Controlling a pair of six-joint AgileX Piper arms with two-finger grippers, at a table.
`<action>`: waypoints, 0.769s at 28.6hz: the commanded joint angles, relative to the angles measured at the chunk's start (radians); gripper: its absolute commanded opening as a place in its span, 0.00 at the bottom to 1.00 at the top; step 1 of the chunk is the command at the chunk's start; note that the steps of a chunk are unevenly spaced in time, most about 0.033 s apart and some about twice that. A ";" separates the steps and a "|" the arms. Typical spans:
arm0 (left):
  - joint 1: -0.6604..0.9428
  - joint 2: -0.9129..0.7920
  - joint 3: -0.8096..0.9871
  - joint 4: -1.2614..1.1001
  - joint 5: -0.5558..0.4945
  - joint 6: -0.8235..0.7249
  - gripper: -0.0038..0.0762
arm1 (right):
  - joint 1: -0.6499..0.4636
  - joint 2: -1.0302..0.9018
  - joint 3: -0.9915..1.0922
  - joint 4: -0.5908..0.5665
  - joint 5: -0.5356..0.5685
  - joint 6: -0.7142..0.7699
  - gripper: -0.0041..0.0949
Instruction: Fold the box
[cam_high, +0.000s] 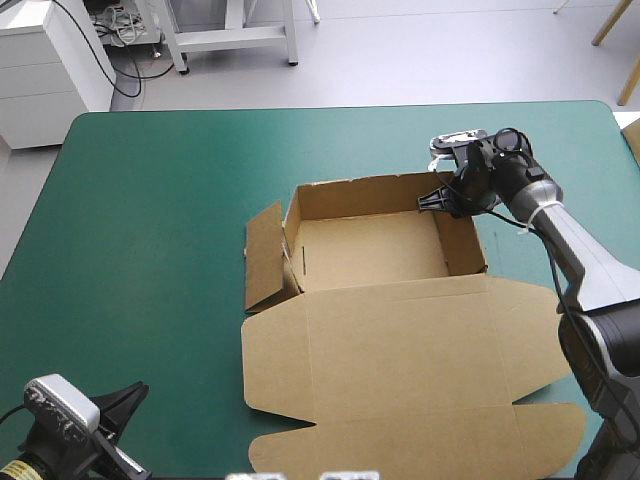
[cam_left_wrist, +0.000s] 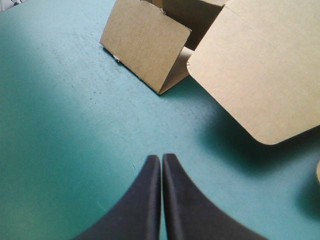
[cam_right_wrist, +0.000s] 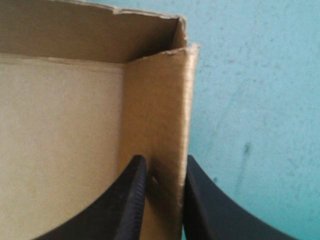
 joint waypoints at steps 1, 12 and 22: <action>-0.002 0.014 -0.023 -0.010 -0.064 -0.011 0.04 | 0.001 -0.048 -0.129 -0.012 0.122 -0.017 0.38; -0.002 0.014 -0.023 -0.010 -0.064 -0.011 0.04 | 0.001 -0.192 -0.205 0.083 0.162 -0.059 0.51; -0.002 0.014 -0.023 -0.010 -0.064 -0.013 0.04 | 0.001 -0.363 -0.205 0.093 0.162 -0.059 0.54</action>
